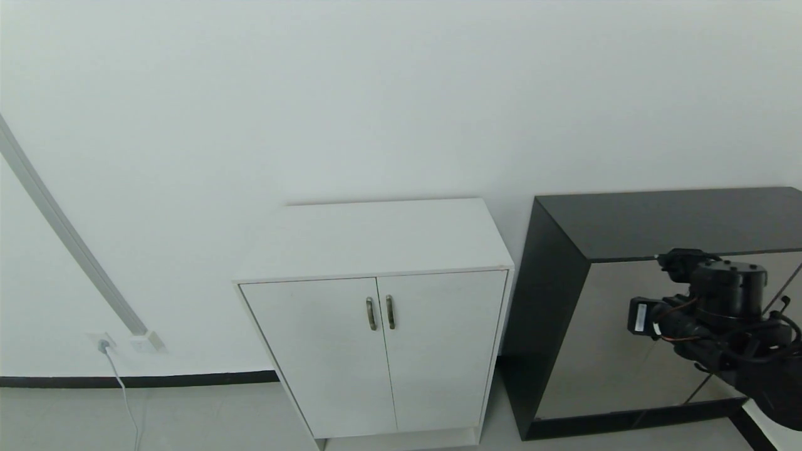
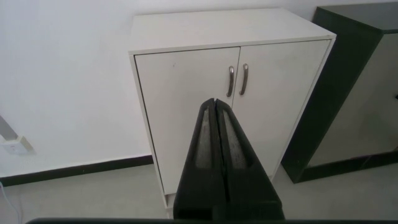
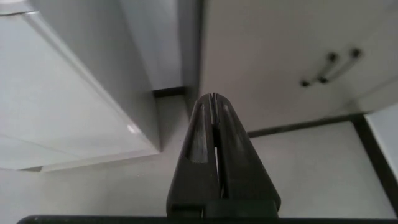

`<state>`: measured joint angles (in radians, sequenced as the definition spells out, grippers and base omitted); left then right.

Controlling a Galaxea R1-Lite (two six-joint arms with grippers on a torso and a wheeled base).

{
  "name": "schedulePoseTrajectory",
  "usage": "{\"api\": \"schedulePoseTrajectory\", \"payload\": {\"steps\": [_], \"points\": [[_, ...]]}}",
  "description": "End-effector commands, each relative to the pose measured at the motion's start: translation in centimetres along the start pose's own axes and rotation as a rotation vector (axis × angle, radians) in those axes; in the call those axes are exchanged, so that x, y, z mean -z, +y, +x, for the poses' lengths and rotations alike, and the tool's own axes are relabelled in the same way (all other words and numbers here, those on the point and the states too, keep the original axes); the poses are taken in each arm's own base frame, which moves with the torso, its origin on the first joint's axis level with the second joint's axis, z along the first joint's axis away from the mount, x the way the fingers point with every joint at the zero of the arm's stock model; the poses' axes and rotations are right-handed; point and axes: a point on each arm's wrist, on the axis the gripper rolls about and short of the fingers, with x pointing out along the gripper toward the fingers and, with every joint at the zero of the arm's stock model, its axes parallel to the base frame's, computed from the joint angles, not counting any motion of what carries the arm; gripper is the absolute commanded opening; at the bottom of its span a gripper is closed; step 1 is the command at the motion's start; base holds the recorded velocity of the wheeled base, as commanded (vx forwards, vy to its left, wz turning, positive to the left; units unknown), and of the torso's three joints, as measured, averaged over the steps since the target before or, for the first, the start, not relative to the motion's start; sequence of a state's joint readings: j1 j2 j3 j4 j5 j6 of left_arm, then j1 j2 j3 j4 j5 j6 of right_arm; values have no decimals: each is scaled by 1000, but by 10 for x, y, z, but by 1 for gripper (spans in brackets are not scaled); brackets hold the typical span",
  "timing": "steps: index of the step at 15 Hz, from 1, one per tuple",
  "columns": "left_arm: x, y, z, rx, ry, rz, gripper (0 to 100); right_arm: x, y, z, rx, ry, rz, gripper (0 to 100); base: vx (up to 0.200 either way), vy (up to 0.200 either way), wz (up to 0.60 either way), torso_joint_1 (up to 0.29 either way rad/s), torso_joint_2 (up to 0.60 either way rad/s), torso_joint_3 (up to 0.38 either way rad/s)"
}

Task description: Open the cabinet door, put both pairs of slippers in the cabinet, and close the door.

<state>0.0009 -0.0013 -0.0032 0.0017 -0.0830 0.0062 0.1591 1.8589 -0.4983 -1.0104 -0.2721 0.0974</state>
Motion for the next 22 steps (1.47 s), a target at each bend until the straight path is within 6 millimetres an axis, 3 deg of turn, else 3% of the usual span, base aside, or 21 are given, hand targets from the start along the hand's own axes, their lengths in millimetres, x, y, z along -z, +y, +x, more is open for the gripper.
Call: {"api": "schedulePoseTrajectory", "payload": {"steps": [1,5,12,17,22], "points": [[0,0,0,-1,1,0,0,-10,-27,-33,62,-48,23,0,0,0,0,0,0,0],[0,0,0,-1,1,0,0,-5,-48,-77,107,-79,31,0,0,0,0,0,0,0],[0,0,0,-1,1,0,0,3,-58,-138,95,-134,2,0,0,0,0,0,0,0],[0,0,0,-1,1,0,0,18,-65,-197,-36,-110,-8,0,0,0,0,0,0,0],[0,0,0,-1,1,-2,0,44,-69,-234,-160,-63,-21,0,0,0,0,0,0,0]]}}
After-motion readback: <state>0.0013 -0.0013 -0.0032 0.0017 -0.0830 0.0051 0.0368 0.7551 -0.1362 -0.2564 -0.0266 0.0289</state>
